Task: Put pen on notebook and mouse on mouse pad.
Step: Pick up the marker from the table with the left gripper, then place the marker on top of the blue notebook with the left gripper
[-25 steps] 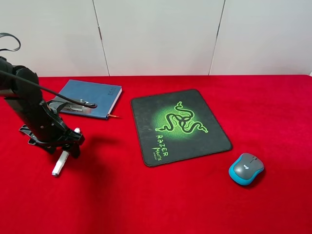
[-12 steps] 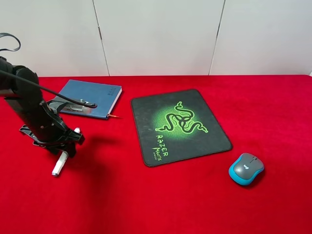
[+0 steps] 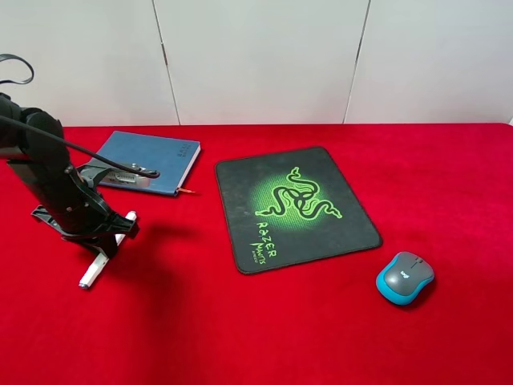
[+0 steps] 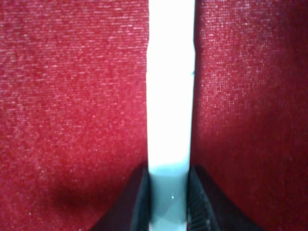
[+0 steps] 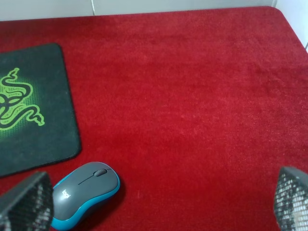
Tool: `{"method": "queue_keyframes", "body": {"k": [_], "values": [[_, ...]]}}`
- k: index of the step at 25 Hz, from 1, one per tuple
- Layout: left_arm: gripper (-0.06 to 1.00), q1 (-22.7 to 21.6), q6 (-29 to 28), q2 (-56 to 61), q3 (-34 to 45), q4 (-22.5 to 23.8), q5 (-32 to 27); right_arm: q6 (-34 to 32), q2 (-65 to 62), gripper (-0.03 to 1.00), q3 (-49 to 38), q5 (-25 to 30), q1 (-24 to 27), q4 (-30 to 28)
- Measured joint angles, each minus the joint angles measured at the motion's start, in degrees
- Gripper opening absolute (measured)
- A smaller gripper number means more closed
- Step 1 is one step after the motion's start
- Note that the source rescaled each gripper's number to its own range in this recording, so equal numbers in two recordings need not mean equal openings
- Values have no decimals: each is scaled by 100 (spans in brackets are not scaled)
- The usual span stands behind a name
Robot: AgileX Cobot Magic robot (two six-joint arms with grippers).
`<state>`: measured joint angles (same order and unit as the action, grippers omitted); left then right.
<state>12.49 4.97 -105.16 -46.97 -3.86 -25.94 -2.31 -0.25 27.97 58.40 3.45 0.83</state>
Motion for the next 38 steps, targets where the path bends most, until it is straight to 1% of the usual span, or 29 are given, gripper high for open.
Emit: {"method": "queue_keyframes", "body": {"k": [3, 9, 13, 15, 17, 19, 21, 25, 28, 32, 38], "values": [[0, 0, 0, 28, 0, 0, -101, 0, 0, 100, 0, 0, 0, 0], [0, 0, 0, 615, 0, 5, -840, 0, 0, 100, 0, 0, 0, 0], [0, 0, -7, 1157, 0, 5, -1185, 0, 0, 100, 0, 0, 0, 0], [0, 0, -18, 1333, -69, 5, -1475, 0, 0, 100, 0, 0, 0, 0], [0, 0, -24, 1402, -258, 18, -1909, 0, 0, 100, 0, 0, 0, 0], [0, 0, -23, 1406, -550, 138, -2346, 0, 0, 100, 0, 0, 0, 0], [0, 0, -23, 1406, -862, 280, -2617, 0, 0, 100, 0, 0, 0, 0], [0, 0, -23, 1331, -1539, 537, -3034, 0, 0, 100, 0, 0, 0, 0], [0, 0, -25, 997, -2077, 667, -3340, 0, 0, 100, 0, 0, 0, 0], [0, 0, -25, 414, -2855, 753, -3579, 0, 0, 100, 0, 0, 0, 0], [0, 0, -25, -459, -3940, 759, -3645, 0, 0, 100, 0, 0, 0, 0]]}}
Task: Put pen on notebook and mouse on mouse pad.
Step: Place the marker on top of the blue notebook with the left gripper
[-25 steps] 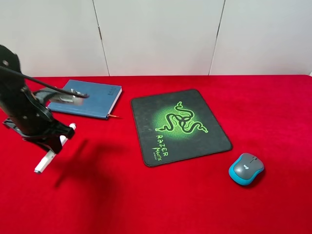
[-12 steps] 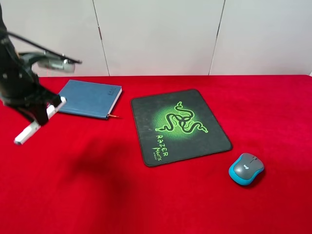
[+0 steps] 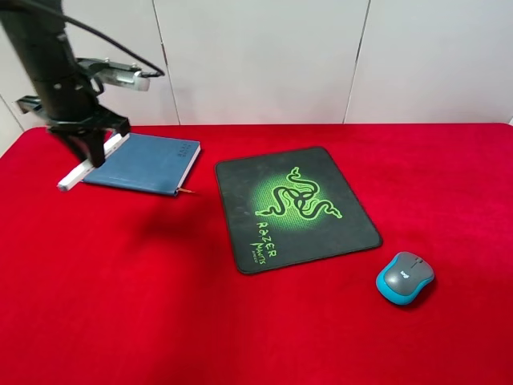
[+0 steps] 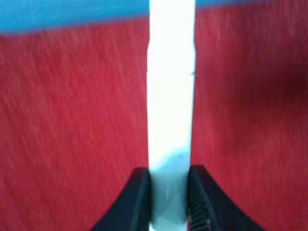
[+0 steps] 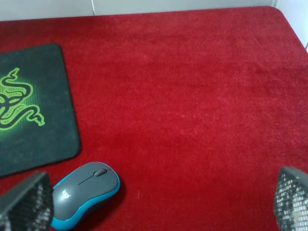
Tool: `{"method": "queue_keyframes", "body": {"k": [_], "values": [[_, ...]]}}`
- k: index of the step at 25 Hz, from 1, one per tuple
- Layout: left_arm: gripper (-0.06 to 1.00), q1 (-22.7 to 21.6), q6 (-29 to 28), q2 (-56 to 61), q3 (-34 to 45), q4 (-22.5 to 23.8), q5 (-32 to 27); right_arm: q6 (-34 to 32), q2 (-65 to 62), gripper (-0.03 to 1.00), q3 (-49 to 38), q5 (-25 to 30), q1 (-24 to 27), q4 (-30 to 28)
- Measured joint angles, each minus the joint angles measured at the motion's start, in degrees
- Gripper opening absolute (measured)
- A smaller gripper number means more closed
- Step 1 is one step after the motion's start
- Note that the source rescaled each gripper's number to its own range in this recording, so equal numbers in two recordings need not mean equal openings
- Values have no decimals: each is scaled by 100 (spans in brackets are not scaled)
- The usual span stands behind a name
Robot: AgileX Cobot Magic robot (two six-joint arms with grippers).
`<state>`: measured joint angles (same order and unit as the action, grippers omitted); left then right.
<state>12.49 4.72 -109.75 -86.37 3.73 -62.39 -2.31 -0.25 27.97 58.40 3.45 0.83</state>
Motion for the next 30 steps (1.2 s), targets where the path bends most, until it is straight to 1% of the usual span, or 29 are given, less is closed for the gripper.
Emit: {"method": "queue_keyframes", "body": {"k": [3, 11, 17, 24, 30], "values": [[0, 0, 0, -412, -518, 27, 0, 0, 0, 100, 0, 0, 0, 0], [0, 0, 23, -1528, -1807, 271, 6, 0, 0, 100, 0, 0, 0, 0], [0, 0, 23, -2219, -2654, 293, 137, 0, 0, 100, 0, 0, 0, 0], [0, 0, 23, -2659, -2783, 288, 193, 0, 0, 100, 0, 0, 0, 0], [0, 0, 23, -2721, -2783, 276, 206, 0, 0, 100, 0, 0, 0, 0]]}}
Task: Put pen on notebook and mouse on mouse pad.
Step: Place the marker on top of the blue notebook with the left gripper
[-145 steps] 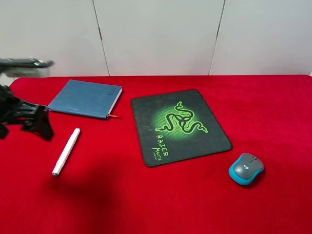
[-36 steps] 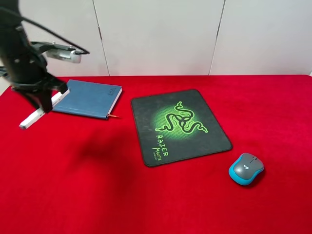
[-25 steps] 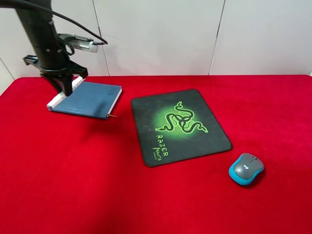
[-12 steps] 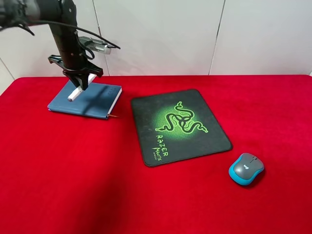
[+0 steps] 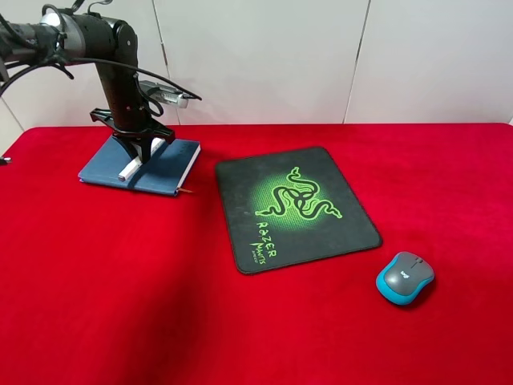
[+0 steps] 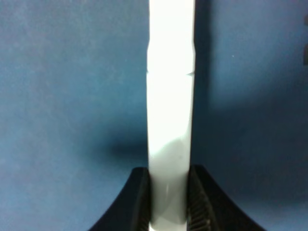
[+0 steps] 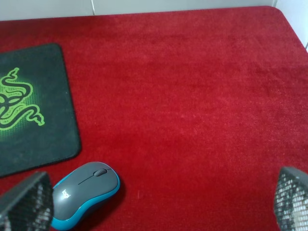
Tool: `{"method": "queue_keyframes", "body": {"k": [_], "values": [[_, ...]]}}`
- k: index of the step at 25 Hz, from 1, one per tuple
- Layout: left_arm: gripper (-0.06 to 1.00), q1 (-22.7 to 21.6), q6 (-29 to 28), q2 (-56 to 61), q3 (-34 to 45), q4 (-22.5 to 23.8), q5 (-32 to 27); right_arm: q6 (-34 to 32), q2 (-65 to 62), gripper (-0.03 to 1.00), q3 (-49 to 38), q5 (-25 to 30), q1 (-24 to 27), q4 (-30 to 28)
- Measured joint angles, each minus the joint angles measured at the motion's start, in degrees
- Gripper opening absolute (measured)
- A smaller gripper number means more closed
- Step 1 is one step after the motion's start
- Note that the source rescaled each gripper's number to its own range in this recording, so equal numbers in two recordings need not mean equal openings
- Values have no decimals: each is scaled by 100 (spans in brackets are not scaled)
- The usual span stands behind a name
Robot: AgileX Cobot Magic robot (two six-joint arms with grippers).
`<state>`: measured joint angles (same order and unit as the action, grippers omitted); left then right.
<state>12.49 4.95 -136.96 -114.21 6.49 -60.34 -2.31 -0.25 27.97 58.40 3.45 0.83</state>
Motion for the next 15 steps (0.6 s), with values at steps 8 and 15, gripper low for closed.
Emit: {"method": "queue_keyframes", "body": {"k": [8, 15], "values": [[0, 0, 0, 0, 0, 10, 117, 0, 0, 100, 0, 0, 0, 0], [80, 0, -140, 0, 0, -26, 263, 0, 0, 100, 0, 0, 0, 0]]}}
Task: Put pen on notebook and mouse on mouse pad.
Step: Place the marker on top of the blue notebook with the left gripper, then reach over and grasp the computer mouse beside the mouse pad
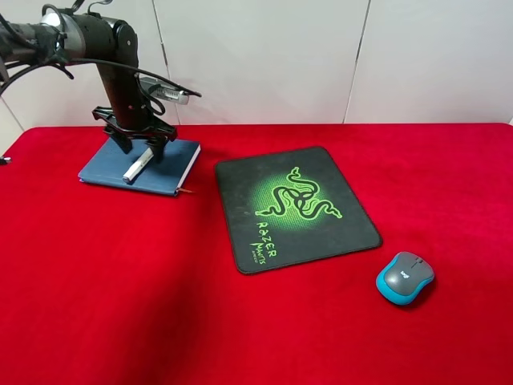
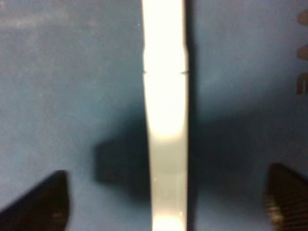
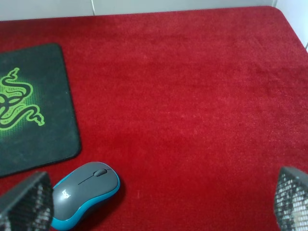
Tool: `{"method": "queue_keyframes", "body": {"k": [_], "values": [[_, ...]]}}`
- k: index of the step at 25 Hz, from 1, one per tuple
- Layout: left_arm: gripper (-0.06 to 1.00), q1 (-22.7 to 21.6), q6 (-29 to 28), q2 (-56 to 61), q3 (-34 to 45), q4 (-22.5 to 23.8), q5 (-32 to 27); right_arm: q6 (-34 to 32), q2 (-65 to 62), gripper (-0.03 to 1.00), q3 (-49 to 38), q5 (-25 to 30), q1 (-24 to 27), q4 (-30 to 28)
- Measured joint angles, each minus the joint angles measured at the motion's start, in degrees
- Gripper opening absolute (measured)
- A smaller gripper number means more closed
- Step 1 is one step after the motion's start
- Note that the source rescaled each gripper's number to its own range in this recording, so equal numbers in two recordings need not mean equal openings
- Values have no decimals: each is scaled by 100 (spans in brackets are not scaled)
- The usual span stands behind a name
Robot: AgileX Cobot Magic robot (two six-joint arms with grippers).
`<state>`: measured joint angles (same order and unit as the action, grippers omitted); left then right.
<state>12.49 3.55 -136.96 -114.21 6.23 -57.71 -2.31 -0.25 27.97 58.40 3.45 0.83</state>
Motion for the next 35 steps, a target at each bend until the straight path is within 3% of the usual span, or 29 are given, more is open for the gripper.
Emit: {"method": "queue_keyframes", "body": {"k": [2, 6, 11, 19, 30, 35], "values": [[92, 0, -50, 0, 0, -5, 0, 0, 0, 100, 0, 0, 0, 0], [99, 0, -54, 0, 0, -16, 0, 0, 0, 100, 0, 0, 0, 0], [100, 0, -61, 11, 0, -114, -141, 0, 0, 100, 0, 0, 0, 0], [100, 0, -73, 623, -209, -160, -866, 0, 0, 100, 0, 0, 0, 0], [99, 0, -149, 1853, -190, -259, -882, 0, 0, 100, 0, 0, 0, 0], [99, 0, -209, 2659, 360, -263, -885, 0, 0, 100, 0, 0, 0, 0]]}}
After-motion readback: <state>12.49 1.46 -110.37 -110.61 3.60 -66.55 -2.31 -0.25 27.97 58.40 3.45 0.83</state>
